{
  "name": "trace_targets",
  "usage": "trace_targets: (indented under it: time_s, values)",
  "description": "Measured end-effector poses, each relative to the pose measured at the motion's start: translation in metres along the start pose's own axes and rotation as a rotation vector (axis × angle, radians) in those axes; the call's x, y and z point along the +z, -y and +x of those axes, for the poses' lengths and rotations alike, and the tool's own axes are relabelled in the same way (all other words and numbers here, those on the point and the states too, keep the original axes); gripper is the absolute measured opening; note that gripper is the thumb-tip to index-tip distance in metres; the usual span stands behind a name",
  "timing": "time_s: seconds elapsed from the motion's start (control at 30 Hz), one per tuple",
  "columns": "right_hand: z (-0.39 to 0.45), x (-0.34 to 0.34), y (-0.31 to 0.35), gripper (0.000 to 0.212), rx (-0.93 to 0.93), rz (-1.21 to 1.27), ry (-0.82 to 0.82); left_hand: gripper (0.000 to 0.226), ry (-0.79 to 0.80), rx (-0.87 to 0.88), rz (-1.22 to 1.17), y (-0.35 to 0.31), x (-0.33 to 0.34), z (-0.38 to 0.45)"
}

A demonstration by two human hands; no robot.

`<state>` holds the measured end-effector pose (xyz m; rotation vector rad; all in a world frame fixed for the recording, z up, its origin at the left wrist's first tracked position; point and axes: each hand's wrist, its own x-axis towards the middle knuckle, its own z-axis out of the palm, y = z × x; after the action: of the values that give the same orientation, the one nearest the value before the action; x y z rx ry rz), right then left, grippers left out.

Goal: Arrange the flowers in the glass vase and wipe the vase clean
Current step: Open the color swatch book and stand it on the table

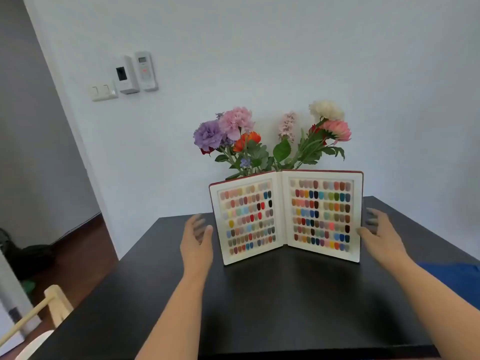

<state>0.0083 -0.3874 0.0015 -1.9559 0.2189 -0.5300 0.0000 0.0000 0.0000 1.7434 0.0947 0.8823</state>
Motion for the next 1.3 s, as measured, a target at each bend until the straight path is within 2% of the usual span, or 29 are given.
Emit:
trace_targets:
  time_s: [0.13, 0.23, 0.47, 0.67, 0.9, 1.3]
  values:
    - [0.003, 0.011, -0.010, 0.064, 0.083, -0.021, 0.117, 0.055, 0.178, -0.140, -0.019, 0.009, 0.020, -0.001]
    - [0.005, 0.014, -0.023, 0.069, 0.114, -0.079, 0.125, 0.064, 0.282, -0.204, 0.026, 0.025, 0.025, 0.003]
    - [0.009, 0.018, -0.041, 0.081, 0.101, -0.149, 0.141, 0.074, 0.396, -0.179, 0.210, 0.046, 0.028, 0.010]
    - [0.003, 0.027, -0.044, 0.074, 0.050, -0.150, 0.173, 0.076, 0.479, -0.095, 0.258, 0.059, 0.015, 0.018]
    - [-0.012, 0.078, -0.027, 0.072, -0.014, -0.094, 0.263, 0.075, 0.433, -0.077, 0.315, 0.073, -0.045, 0.035]
    - [-0.024, 0.229, 0.040, 0.072, -0.094, -0.048, 0.404, 0.081, 0.256, -0.158, 0.394, 0.106, -0.145, 0.082]
